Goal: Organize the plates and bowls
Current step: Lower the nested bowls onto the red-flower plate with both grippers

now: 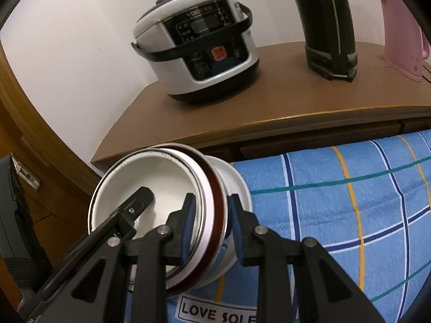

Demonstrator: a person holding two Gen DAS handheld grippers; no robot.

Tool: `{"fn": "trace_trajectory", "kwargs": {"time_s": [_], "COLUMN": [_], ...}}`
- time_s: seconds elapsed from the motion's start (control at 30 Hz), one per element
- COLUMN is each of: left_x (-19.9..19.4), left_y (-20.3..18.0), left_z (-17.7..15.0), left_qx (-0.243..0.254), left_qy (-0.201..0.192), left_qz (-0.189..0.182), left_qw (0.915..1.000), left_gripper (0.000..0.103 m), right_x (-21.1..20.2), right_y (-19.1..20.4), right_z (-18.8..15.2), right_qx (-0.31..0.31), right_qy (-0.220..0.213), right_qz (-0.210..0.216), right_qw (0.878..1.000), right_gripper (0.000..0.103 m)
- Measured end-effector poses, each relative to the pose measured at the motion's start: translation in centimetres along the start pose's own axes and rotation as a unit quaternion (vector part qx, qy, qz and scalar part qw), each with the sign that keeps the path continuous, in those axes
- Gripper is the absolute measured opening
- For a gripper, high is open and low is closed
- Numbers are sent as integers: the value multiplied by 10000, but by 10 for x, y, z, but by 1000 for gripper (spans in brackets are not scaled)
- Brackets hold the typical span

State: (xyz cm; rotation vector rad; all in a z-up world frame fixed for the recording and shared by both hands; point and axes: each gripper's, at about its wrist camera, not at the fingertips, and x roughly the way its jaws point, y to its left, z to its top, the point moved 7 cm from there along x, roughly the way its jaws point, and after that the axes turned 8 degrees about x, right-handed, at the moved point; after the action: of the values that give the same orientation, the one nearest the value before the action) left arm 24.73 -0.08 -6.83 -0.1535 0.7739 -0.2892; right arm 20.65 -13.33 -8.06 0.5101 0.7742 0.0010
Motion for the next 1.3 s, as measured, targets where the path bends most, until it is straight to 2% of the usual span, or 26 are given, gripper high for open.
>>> {"fn": "trace_trajectory", "kwargs": {"time_s": [0.6, 1.07, 1.3], "left_x": [12, 22, 25], "left_y": [7, 22, 30], "left_z": [10, 5, 3], "left_qx": [-286, -509, -598], "left_qy": [90, 281, 328], "left_qz": [-103, 26, 75], "left_qw": [9995, 9983, 9976], "left_gripper": [35, 35, 35], "right_x": [8, 27, 35], "right_y": [4, 13, 19], "right_z": [12, 11, 9], "right_qx": [-149, -318, -360], "right_qy": [2, 417, 473], "right_qz": [-145, -240, -235], "right_qw": [9998, 9983, 9980], "right_gripper": [26, 25, 25]}}
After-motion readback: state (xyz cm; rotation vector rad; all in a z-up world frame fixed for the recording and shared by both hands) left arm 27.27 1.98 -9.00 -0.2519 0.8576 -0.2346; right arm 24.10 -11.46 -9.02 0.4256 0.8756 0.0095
